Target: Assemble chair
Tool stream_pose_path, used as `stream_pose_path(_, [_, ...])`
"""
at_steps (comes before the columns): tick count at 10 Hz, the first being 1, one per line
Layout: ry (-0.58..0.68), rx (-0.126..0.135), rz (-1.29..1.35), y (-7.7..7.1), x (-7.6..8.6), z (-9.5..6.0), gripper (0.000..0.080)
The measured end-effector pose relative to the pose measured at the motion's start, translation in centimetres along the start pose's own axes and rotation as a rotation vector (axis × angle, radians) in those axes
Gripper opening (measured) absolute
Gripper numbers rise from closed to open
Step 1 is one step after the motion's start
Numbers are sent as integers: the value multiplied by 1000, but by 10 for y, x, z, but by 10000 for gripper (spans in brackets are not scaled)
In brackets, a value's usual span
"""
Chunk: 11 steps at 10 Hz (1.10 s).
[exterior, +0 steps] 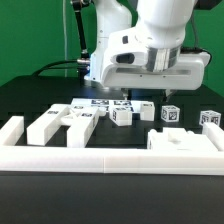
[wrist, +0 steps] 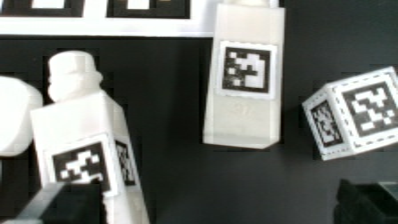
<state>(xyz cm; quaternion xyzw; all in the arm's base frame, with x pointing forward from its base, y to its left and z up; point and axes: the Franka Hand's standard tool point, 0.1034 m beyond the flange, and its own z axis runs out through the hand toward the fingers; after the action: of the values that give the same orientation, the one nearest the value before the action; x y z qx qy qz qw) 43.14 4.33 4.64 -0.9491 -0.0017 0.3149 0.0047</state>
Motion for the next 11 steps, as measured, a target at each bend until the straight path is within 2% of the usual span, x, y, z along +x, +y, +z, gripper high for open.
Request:
stream_pose_path(2, [-106,0,-10,1,-1,7,649])
stream_pose_path(9, [-99,-1,-26,-2,-1,15,649])
stream_pose_path(11, [-119,18,-10,-4,-7,23,649])
